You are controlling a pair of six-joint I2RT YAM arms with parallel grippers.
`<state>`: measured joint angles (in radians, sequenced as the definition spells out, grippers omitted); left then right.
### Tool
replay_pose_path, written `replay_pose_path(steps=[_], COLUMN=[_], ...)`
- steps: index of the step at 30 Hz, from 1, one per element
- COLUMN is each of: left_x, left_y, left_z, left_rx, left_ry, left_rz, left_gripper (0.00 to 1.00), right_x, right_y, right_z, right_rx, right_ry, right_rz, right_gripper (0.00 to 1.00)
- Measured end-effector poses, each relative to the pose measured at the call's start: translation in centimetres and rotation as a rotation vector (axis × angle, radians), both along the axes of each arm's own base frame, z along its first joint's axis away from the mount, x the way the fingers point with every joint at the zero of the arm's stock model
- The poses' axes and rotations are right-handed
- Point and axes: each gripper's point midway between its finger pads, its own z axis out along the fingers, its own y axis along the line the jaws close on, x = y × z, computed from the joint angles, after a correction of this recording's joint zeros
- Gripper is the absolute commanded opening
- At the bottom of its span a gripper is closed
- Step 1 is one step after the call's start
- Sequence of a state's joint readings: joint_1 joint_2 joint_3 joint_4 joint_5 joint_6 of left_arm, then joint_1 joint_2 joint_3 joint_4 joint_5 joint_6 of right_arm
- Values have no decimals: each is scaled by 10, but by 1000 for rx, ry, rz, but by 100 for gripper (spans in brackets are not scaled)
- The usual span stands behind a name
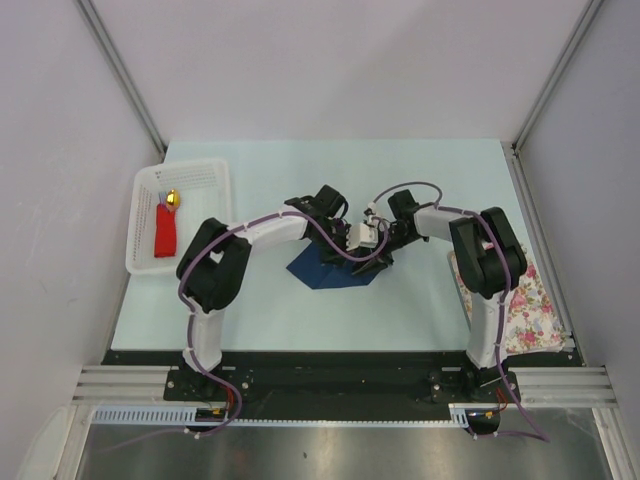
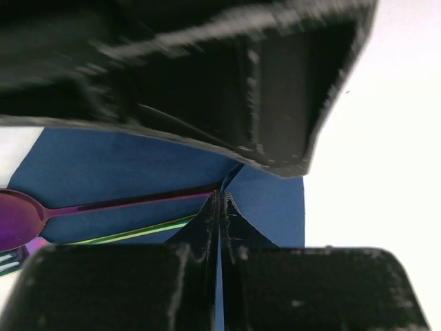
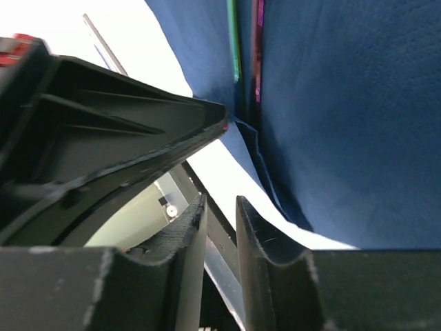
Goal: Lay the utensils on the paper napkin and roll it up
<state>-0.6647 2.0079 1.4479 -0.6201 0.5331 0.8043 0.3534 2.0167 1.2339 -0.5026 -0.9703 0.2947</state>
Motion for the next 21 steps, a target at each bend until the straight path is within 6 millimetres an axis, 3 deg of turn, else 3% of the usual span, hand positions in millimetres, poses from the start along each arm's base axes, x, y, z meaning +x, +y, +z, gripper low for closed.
replay_pose_path(steps=[10,13,14,17,21], left_x=[9,10,10,13,20], left_y=[2,3,3,6,21], left_z=[0,0,0,2,21], left_rx=[-4,-6,-6,-14,-61], left_ry=[-18,-18,-13,7,65], left_rz=[20,26,33,73,197], left_gripper=[2,25,36,48,48], right_x=[-11,-11,-11,-12,-11], right_y=[6,6,6,6,6], right_z=[-24,-27,-28,-33,-40], right_rx=[-31,-47,-54,-78,-101], right_ry=[77,76,74,70,81], right_rz=[13,12,11,11,8], right_gripper=[17,15,13,10,7])
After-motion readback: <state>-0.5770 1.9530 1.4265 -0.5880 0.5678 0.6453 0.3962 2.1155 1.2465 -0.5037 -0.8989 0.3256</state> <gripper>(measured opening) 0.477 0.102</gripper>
